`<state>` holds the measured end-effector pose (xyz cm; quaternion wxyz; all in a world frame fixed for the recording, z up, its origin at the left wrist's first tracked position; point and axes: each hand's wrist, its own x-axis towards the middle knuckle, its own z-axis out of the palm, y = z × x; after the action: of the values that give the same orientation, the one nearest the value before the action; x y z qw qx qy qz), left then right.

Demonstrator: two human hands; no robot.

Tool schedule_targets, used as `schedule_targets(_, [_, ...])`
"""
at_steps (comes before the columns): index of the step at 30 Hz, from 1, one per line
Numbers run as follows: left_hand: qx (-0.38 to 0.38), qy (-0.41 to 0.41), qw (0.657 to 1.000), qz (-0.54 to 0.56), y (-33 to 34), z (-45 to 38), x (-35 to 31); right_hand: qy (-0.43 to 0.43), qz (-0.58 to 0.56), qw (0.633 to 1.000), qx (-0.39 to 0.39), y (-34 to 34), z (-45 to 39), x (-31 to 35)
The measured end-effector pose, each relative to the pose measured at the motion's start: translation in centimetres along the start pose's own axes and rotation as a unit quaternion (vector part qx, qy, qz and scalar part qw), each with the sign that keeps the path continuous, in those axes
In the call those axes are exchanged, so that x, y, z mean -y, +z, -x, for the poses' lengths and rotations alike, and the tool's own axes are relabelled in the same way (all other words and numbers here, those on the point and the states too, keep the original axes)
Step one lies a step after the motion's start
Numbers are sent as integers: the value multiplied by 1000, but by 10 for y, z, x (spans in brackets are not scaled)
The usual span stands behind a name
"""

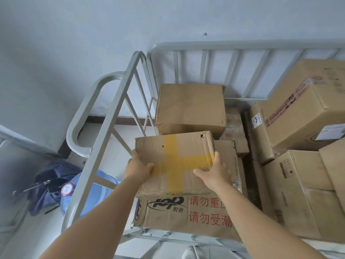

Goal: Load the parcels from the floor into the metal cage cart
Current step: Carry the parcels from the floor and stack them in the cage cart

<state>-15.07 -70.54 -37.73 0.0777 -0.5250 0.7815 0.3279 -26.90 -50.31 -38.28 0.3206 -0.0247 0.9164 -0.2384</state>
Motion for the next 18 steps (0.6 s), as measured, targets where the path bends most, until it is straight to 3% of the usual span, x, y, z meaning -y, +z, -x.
schedule_targets(18, [50, 59, 996, -52, -10, 3, 22, 40, -2, 999, -10, 22, 41, 1])
